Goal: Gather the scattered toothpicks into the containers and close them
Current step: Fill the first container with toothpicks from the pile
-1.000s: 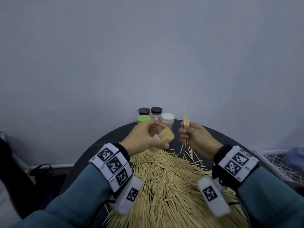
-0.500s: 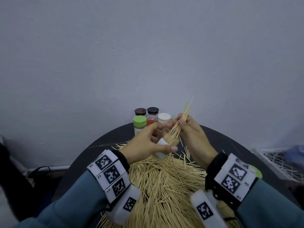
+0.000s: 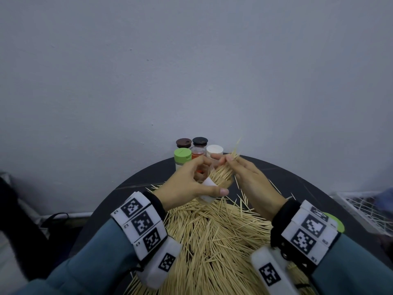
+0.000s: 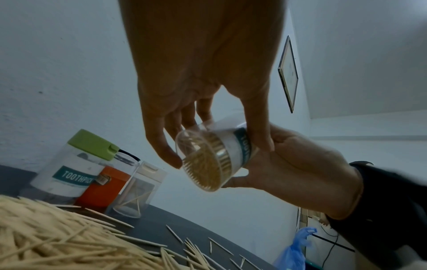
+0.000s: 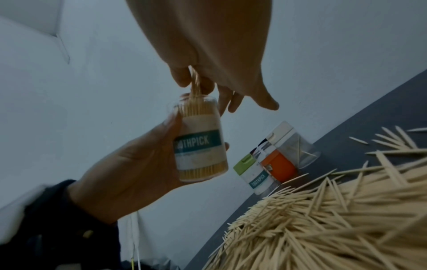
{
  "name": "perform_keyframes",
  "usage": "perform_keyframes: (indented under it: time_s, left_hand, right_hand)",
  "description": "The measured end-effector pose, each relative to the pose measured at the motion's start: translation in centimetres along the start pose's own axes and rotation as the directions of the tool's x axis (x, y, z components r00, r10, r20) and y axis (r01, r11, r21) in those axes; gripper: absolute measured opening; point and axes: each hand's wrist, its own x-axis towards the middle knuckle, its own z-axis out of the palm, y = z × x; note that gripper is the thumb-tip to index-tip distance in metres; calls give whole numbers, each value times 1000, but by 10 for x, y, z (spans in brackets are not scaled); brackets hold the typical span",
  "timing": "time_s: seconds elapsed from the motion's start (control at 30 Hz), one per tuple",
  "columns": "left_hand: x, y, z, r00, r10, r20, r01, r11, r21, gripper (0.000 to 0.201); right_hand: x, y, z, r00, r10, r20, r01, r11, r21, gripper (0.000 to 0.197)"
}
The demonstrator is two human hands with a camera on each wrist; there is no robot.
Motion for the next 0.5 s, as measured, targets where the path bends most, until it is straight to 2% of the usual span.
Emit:
perform_keyframes:
  time_s: [0.13,0.27,0.4,0.5]
  left_hand:
    - [-2,2,2,999,7,32,-7,1000,6,53]
    - [-4,4,3,999,13,34,-13,1000,-3,59]
    - [-5,2,2,999,11,36,-13,999,39,52]
    - [-5,3,3,998,3,67,-6,999,49,50]
  right_hand:
    - [-1,7,3,1000,-19,-2,19,1000,22,26]
    - [-4,13,5,1000,-26,-2,26,998,61,18]
    - [-2,4,3,998,-69,-6,69,998,5,37]
    - [0,5,0,995,-53,-83,53,999,-1,36]
